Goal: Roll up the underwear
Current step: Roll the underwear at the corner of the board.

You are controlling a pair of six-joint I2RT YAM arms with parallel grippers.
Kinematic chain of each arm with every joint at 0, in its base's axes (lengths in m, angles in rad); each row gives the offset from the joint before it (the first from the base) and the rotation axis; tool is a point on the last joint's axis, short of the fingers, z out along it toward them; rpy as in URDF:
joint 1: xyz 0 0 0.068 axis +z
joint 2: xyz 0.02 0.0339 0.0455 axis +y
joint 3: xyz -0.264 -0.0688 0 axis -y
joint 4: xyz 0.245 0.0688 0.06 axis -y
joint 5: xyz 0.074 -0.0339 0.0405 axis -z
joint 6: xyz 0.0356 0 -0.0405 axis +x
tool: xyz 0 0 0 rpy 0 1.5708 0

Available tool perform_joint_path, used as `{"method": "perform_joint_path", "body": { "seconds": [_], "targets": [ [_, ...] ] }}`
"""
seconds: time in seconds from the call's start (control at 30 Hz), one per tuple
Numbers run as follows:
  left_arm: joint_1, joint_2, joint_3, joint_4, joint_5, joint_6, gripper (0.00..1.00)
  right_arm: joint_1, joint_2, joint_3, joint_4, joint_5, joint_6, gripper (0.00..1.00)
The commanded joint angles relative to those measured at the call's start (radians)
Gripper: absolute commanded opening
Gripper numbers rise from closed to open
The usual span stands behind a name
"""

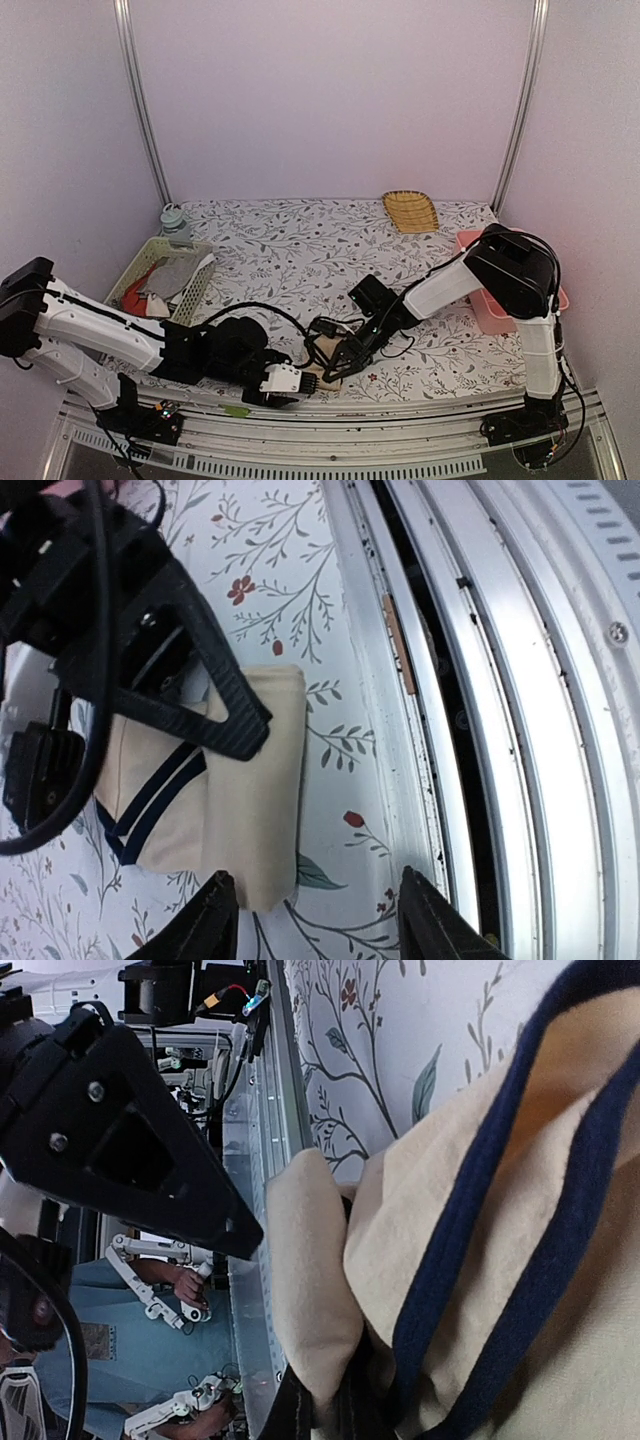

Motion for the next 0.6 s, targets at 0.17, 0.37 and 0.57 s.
{"method": "perform_joint_path", "body": {
  "seconds": [0.17,0.37,0.57],
  "targets": [
    [-0.069,0.161,0.083,0.136,-0.210,0.084,0.53,-0.010,0.105,-0.014,-0.090,0.115,-0.062,0.00],
    [-0.070,0.255,0.109,0.151,-0.209,0.102,0.50,-0.009,0.105,-0.012,-0.104,0.120,-0.082,0.00],
    [-0.072,0.341,0.147,0.062,-0.190,0.086,0.23,-0.014,0.072,-0.015,-0.103,0.141,-0.088,0.00]
  ]
}}
